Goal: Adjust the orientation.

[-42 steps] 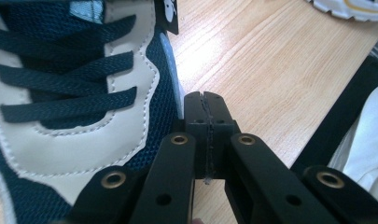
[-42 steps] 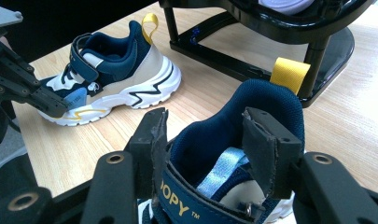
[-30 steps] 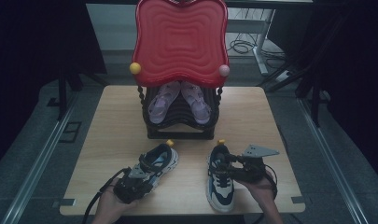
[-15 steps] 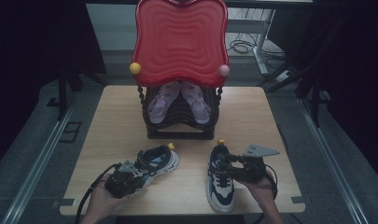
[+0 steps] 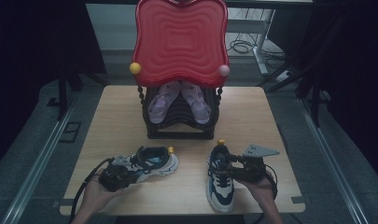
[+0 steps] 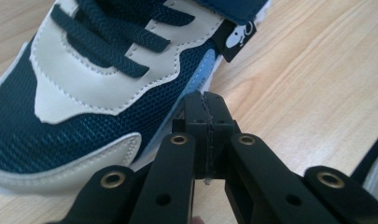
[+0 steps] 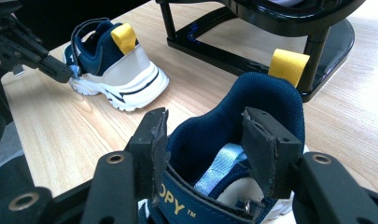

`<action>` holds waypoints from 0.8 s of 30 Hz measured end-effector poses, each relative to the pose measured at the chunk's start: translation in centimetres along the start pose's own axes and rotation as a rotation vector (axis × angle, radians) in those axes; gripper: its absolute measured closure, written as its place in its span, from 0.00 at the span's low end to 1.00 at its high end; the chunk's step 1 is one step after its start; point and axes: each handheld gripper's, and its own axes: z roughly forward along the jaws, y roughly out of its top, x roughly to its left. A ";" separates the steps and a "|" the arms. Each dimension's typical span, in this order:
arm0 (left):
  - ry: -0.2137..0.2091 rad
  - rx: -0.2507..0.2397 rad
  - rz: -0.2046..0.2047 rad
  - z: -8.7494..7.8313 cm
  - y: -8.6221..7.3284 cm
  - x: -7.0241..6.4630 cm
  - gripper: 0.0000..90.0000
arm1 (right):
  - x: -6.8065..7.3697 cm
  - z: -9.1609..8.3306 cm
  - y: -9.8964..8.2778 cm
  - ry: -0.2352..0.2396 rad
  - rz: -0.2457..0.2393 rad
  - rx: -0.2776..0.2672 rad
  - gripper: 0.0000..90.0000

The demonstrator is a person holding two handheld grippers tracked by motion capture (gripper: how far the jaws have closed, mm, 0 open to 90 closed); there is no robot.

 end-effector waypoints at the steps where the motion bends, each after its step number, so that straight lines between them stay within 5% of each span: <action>1: 0.004 0.002 -0.001 0.0 0.0 0.1 1.00 | 0.0 0.0 0.0 -0.003 0.001 0.001 0.57; 24: 0.051 0.018 0.004 -0.1 0.7 1.5 1.00 | 0.0 0.2 -0.1 0.000 0.005 0.004 0.57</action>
